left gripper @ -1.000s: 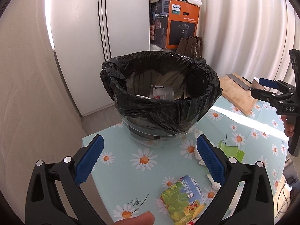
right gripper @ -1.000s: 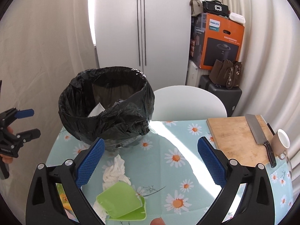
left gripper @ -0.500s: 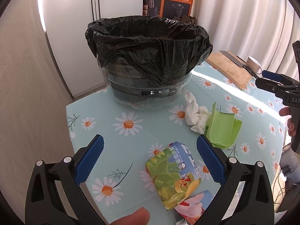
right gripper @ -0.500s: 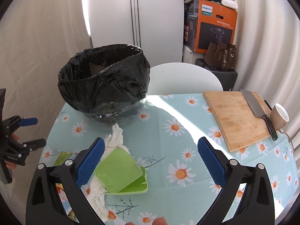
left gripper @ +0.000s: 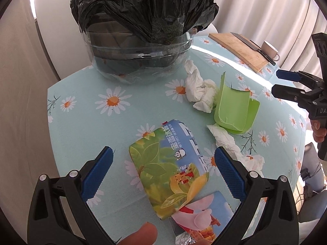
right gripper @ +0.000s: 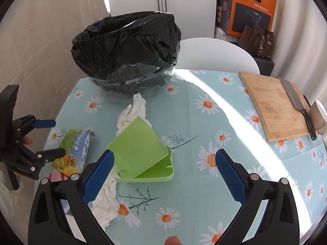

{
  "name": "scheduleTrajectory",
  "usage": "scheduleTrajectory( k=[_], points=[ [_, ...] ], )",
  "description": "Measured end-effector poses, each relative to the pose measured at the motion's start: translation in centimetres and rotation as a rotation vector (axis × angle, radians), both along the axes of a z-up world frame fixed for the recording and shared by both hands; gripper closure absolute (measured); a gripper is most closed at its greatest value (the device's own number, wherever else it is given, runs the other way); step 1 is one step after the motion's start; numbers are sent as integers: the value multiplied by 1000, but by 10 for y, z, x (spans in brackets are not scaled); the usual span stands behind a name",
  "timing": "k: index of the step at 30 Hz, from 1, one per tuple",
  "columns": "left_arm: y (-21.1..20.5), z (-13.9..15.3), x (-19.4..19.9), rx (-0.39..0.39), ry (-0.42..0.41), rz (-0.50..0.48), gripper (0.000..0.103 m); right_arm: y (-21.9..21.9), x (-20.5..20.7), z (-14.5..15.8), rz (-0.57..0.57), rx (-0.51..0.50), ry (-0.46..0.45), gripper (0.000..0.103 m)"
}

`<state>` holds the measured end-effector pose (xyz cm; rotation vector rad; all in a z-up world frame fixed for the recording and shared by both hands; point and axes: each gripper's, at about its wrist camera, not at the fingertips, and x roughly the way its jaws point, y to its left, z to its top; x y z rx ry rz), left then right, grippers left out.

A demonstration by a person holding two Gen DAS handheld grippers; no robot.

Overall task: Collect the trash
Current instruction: 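Move the left tool toward the green juice box while the right tool approaches the green container, then grasp the green juice box with the left tool while the right tool grasps the green container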

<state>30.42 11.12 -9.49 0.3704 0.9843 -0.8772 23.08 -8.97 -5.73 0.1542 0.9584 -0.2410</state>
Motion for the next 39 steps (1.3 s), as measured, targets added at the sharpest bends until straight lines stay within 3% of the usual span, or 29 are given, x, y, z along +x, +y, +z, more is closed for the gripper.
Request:
scheduleTrajectory(
  k=[14,23,25,29,30,34,37,39],
  points=[
    [-18,-41,4,110,61,28,6,23,12,-24,123,-56,110,8],
    [-25,-52,16,131,119,70,7,48,10,-37,234,-43,176,10],
    [-21,-49,18,136,98,99,23,52,10,-37,255,-43,174,10],
    [-11,-46,21,128,109,107,38,59,17,-33,298,-50,156,10],
    [-7,-45,22,118,113,117,50,61,20,-33,305,-50,158,10],
    [7,-42,24,97,132,126,51,68,33,-38,342,-42,181,11],
    [12,-39,18,118,95,110,51,73,43,-43,376,-38,198,42],
    [15,-36,15,124,78,109,51,77,48,-48,397,-46,213,46]
  ],
)
